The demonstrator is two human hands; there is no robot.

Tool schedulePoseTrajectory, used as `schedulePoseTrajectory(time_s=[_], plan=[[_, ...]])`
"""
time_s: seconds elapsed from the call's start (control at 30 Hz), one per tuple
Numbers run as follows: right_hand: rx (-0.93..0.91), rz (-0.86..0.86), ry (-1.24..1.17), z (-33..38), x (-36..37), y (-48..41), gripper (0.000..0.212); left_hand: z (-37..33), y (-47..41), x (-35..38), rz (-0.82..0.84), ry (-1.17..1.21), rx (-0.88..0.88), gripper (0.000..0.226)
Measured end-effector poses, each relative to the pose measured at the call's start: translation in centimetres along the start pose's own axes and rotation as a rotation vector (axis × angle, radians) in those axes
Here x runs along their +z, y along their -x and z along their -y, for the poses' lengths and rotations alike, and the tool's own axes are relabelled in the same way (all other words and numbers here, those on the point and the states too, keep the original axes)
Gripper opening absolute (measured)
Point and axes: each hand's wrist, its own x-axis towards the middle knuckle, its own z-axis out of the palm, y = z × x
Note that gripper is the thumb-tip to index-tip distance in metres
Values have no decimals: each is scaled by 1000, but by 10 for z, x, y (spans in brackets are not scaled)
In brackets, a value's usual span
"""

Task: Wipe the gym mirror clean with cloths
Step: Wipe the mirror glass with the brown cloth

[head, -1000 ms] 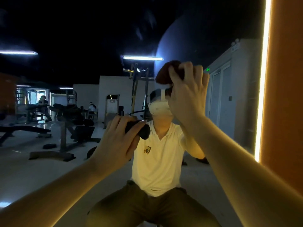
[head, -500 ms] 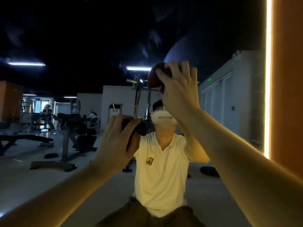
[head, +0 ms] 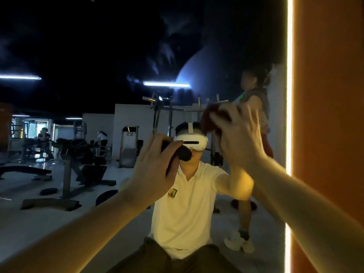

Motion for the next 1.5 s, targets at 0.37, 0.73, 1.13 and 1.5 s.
schedulePoseTrajectory(time_s=[0.37,0.73,1.13,1.5], plan=[[-125,88,-34,20,-11,125,51,-28,-6,18,10,49,-43,36],[440,-98,-45,-15,-13,119,45,-36,-5,35,20,22,-2,43],[459,-82,46,-79,-8,-29,52,-28,-34,23,-1,93,9,43],[22,-49,89,-24,8,-31,58,11,-54,-2,-83,30,-36,40]])
